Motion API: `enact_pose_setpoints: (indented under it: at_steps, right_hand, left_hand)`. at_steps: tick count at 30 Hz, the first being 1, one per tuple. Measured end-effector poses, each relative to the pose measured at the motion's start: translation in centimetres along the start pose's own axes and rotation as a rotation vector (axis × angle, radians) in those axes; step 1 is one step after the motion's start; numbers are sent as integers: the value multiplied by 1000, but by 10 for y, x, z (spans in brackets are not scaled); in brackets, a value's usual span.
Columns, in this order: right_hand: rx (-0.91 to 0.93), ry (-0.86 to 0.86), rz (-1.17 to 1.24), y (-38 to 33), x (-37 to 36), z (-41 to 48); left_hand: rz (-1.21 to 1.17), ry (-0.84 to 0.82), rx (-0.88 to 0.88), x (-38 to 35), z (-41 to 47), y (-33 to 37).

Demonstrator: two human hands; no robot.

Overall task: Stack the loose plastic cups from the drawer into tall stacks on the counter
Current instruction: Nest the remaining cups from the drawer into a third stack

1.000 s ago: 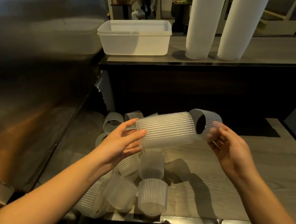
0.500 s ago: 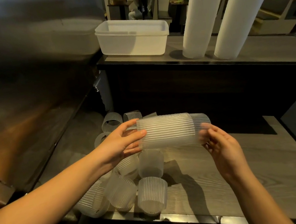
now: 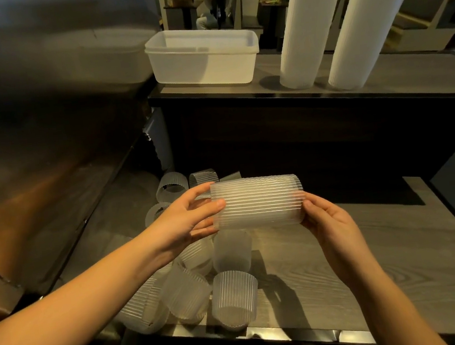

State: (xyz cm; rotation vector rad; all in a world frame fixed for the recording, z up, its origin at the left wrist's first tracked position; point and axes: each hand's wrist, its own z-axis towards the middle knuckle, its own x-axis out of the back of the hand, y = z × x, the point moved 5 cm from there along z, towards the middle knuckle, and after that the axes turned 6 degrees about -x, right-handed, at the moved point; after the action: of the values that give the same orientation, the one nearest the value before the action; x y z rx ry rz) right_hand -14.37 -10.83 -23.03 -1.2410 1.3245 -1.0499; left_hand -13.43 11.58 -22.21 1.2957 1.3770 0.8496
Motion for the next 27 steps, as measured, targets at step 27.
enact_pose_setpoints:
  at_steps: [27]
  right_hand:
    - [-90, -289, -814, 91, -48, 33]
  left_hand:
    - [19, 23, -63, 3, 2, 5]
